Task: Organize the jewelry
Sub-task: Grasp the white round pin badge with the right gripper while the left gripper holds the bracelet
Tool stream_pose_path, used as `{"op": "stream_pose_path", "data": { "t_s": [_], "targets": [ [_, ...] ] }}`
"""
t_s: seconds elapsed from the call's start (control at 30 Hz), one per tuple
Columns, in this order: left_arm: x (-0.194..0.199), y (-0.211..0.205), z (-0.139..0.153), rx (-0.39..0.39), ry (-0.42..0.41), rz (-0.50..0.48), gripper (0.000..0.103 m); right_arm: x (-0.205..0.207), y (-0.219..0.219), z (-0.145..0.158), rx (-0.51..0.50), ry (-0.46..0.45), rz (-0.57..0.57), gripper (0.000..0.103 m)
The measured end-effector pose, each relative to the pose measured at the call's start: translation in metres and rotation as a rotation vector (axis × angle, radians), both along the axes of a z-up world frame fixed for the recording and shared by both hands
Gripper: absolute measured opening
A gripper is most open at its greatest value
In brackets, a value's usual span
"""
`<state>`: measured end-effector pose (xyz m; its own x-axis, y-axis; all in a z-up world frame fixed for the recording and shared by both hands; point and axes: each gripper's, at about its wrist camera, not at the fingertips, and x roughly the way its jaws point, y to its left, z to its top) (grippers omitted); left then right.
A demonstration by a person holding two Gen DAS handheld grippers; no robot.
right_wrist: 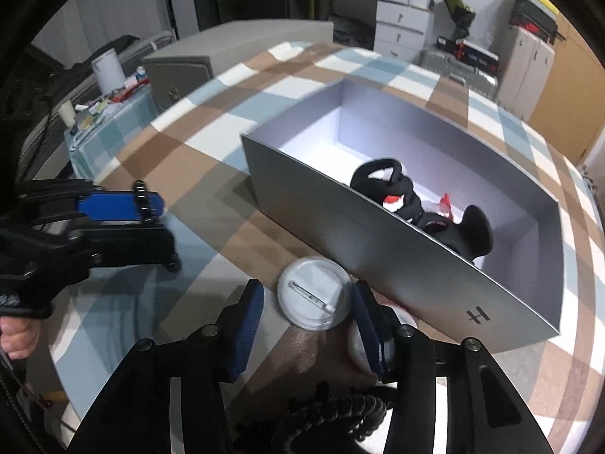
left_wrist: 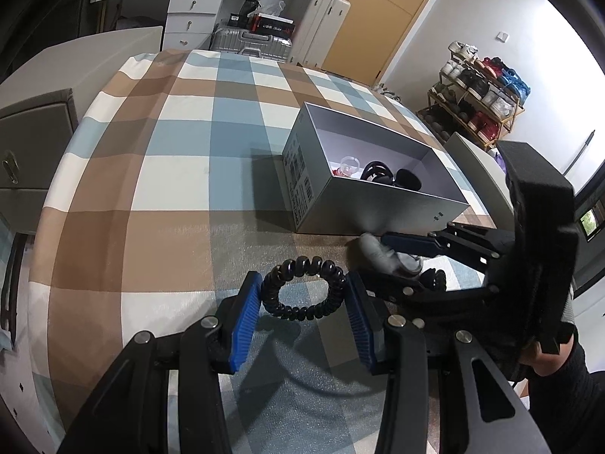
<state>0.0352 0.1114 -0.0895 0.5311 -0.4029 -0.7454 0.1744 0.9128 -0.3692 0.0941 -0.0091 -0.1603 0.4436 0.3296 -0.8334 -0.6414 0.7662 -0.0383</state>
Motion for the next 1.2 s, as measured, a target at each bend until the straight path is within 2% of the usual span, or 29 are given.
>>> {"op": "stream_pose_path", "data": {
  "t_s": [0.57,0.87,1.2],
  "targets": [
    [-0.003,0.0,-0.002,0.012,0.018,-0.004,0.039,-0.011,-0.008,0.001,0.002,0.023,0.038,0.045],
    [-0.003,-0.004,-0.001,0.026,0.025,-0.008,0.039,-0.017,-0.005,0.0,-0.007,-0.001,0.08,0.042],
    [-0.006,-0.006,0.005,0.049,0.008,0.005,0.039,-0.021,-0.021,0.014,0.159,0.011,0.075,0.042]
  ]
}}
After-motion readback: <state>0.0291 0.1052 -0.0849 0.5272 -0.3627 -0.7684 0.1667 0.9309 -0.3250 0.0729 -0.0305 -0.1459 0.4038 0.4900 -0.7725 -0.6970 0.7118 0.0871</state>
